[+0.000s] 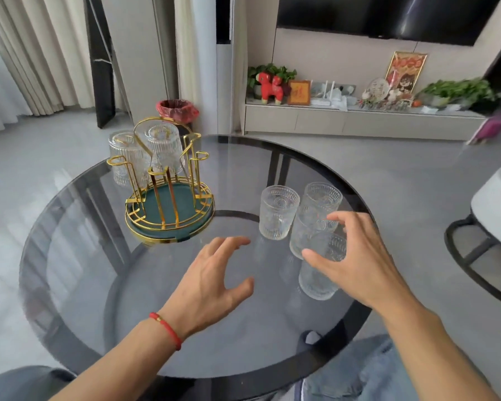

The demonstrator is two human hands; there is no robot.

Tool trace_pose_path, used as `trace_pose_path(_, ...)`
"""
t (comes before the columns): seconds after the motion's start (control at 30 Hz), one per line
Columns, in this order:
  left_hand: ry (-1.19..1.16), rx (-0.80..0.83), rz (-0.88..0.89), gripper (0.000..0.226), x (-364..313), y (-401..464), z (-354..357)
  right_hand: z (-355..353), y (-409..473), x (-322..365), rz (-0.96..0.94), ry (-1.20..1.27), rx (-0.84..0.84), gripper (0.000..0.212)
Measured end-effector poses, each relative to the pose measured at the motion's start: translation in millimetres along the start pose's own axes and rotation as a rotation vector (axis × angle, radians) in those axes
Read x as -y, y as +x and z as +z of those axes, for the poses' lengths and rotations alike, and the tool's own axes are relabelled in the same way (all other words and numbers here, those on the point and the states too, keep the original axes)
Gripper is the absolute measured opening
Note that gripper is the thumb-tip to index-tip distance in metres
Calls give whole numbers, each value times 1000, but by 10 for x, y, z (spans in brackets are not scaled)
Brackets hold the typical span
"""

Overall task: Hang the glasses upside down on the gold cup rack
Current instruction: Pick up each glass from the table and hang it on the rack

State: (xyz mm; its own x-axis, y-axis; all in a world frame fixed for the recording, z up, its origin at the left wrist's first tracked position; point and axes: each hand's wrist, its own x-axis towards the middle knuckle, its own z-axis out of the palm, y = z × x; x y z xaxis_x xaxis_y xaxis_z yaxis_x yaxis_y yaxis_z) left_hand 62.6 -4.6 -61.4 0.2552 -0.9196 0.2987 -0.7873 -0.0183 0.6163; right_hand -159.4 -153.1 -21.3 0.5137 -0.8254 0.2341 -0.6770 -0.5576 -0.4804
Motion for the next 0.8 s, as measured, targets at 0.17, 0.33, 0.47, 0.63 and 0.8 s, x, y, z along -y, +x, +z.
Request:
trace_pose_path(0.17, -40, 33, -13, 50, -28, 20, 69, 0, -57, -160, 89, 45, 123, 103)
trace_pose_path(0.33, -130, 95, 20, 47, -73, 45, 113, -58, -104, -127, -46, 45, 136, 99)
trace_pose_path(0.47, -229, 201, 51, 78, -121, 44, 123, 3, -105, 41, -144, 202, 210, 100)
trace_pose_path(0.63, -311, 158, 10, 106, -153, 45, 115, 270, -33, 328, -222, 388, 261, 97)
trace_pose_path(0.8, -588, -169, -242, 85, -49, 194, -179, 440, 156, 586, -112, 656, 321, 69)
